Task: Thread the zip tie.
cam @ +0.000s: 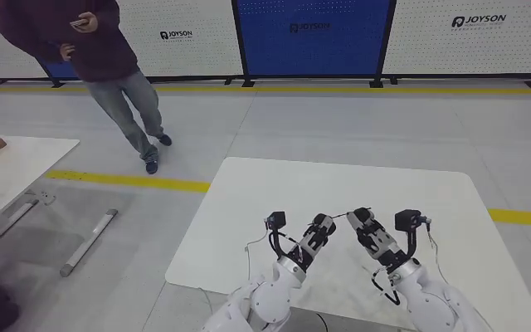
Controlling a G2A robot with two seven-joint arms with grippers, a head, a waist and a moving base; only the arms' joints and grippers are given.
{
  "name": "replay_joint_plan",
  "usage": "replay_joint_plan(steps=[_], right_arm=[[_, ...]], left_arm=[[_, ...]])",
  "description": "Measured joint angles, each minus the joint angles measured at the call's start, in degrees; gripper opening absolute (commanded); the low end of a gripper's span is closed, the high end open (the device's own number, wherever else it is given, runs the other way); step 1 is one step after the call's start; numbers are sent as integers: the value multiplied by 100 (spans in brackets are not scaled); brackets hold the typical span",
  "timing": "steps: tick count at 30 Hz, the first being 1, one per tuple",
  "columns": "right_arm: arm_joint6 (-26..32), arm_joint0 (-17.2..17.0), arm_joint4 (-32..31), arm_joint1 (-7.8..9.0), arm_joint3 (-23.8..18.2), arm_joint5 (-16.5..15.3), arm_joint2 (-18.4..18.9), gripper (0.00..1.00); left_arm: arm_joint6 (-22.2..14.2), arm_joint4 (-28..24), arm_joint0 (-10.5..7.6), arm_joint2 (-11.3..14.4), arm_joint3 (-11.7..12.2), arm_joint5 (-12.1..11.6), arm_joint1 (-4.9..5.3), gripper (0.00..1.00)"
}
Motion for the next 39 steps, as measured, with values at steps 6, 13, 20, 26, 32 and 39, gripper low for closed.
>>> replay_joint_plan(steps=[6, 13, 20, 26, 32, 39], right_arm=[[-78, 28, -7, 29, -2, 0, -53, 0], [-117, 48, -27, 54, 45, 0, -128, 0], [-45, 118, 10, 71, 64, 0, -268, 0], [-44, 171, 205, 105, 54, 0, -329, 0], [-12, 171, 514, 174, -51, 0, -355, 0], [344, 276, 994, 270, 7, 0, -410, 0]], left_arm=[[-6, 25, 44, -10, -30, -40, 7, 0], [-12, 5, 81, -31, -50, -87, 12, 0], [-62, 59, 126, -23, -103, -163, 24, 0], [-96, 97, 155, -25, -114, -208, 33, 0], [-111, 154, 142, 3, -80, -145, 33, 0], [-79, 162, 117, 47, -99, -192, 24, 0]])
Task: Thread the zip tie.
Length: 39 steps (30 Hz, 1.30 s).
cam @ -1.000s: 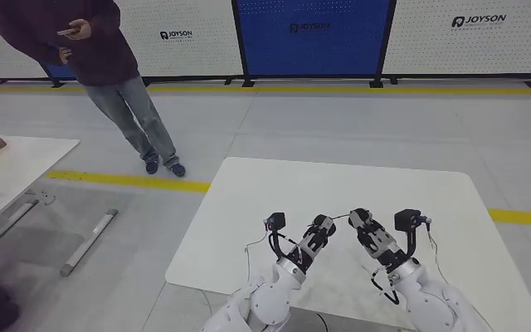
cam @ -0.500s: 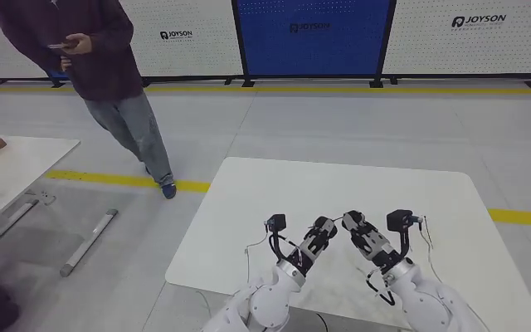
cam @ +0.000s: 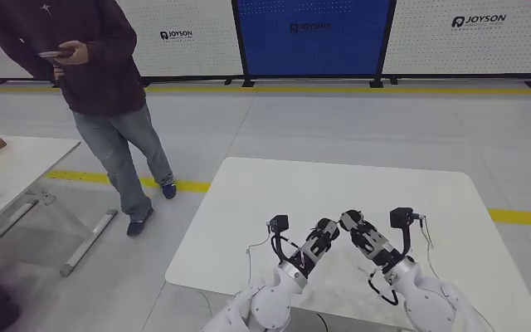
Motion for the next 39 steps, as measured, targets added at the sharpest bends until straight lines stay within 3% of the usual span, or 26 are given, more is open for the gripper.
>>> replay_joint_plan(steps=[12, 18, 20, 32, 35, 37, 38, 39], right_arm=[[8, 120, 126, 111, 62, 0, -100, 0], [-122, 139, 129, 149, 99, 0, -101, 13], [-158, 140, 114, 156, 107, 0, -114, 29], [-407, 108, 82, 200, 117, 0, -140, 35], [-445, 76, 74, 217, 122, 0, -113, 31], [-469, 60, 79, 228, 121, 0, -89, 7], [-475, 56, 80, 233, 118, 0, -81, 0], [-479, 53, 80, 238, 113, 0, -75, 0]], left_arm=[[-7, 12, -22, -23, -45, 36, 3, 0], [-16, -8, -59, -28, 7, 120, -2, 0], [-14, -16, -64, -32, 13, 123, -3, 0], [67, -140, -96, -52, 61, 208, -20, 0], [88, -163, -101, -54, 60, 214, -25, 0], [92, -166, -101, -54, 60, 216, -26, 0], [92, -166, -101, -54, 60, 218, -27, 0], [92, -167, -101, -54, 58, 218, -27, 0]])
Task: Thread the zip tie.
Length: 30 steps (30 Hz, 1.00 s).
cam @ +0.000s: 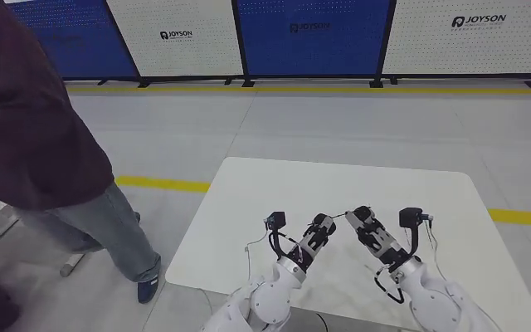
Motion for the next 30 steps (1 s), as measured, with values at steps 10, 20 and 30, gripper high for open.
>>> replay_joint_plan(steps=[10, 20, 30], right_arm=[[32, 42, -10, 24, -4, 0, -32, 0], [111, 98, 71, 42, 32, 0, -77, 0], [136, 134, 117, 55, 49, 0, -86, 12]], left_arm=[[-16, 8, 12, 8, -24, -24, -2, 0], [-41, 37, 7, 1, -29, -46, 0, 0], [-46, 116, 2, 21, -21, -77, 0, 0]])
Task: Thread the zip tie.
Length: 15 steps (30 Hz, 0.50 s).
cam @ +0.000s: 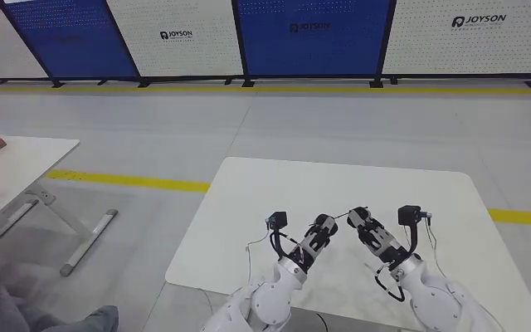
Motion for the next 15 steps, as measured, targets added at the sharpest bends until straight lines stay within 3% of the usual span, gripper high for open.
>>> replay_joint_plan(steps=[3, 15], right_arm=[[9, 9, 8, 4, -8, 0, 0, 0], [16, -2, -96, 21, -20, 0, 13, 0]], left_arm=[[12, 24, 4, 6, -5, 1, 0, 0], [48, 47, 18, 20, -32, 26, -5, 0]])
